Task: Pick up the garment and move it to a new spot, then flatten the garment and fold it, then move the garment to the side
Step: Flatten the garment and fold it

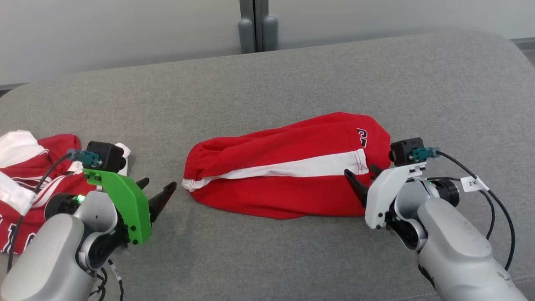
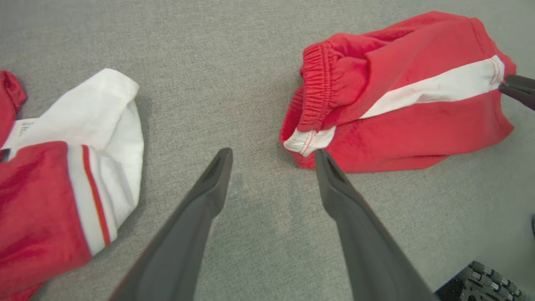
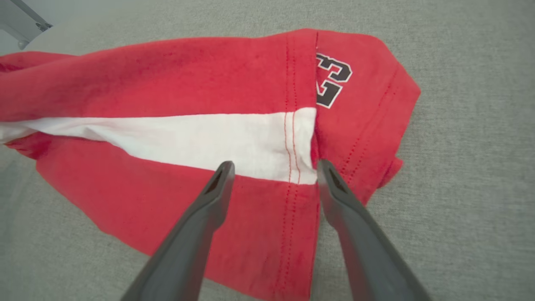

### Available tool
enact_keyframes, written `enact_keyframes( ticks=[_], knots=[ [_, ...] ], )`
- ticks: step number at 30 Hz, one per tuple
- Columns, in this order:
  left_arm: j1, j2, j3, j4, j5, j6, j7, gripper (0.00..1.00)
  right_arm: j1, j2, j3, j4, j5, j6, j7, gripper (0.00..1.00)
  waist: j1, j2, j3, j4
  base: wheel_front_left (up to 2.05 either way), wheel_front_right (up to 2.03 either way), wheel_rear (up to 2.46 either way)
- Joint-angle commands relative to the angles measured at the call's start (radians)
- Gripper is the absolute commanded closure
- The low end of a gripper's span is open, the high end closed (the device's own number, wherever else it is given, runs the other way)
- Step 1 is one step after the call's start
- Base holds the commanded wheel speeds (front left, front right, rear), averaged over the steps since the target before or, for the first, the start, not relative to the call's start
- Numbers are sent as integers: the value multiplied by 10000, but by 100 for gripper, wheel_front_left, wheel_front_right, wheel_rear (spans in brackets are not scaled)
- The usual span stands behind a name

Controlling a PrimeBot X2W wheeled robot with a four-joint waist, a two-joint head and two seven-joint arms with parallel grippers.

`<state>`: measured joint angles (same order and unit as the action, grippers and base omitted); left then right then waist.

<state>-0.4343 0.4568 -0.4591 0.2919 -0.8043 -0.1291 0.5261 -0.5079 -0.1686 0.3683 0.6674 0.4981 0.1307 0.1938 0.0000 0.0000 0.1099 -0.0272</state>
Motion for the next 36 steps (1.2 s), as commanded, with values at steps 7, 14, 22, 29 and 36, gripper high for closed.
enact_keyframes(
  ticks=[7, 14, 22, 29, 36],
  knots=[
    [-967, 655, -1224, 244, -1602, -23, 862, 0, -851, 9, 454, 759, 359, 1, 403, 0, 0, 0, 211, -47, 0, 0, 0],
    [-1693, 940, -2352, 341, -2365, -23, 463, 0, -1393, 145, 602, 1233, 317, 1, 241, 0, 0, 0, 459, -156, 0, 0, 0],
    [-2326, 1020, -3405, 951, -3085, -24, -197, 0, -1835, 254, 981, 1479, 529, 1, 158, 5, 0, 0, 905, -358, 0, 0, 0],
    [-2737, 1210, -4285, 1109, -3730, -24, -605, 67, -1953, 324, 1368, 1575, 789, 1, 15, 95, 0, 0, 976, -426, 0, 0, 0],
    [-2950, 1490, -4911, 969, -4298, -24, -1161, 100, -1683, 211, 1468, 1395, 1006, 1, -643, 100, 0, 0, 702, -443, 0, 0, 0]
  ],
)
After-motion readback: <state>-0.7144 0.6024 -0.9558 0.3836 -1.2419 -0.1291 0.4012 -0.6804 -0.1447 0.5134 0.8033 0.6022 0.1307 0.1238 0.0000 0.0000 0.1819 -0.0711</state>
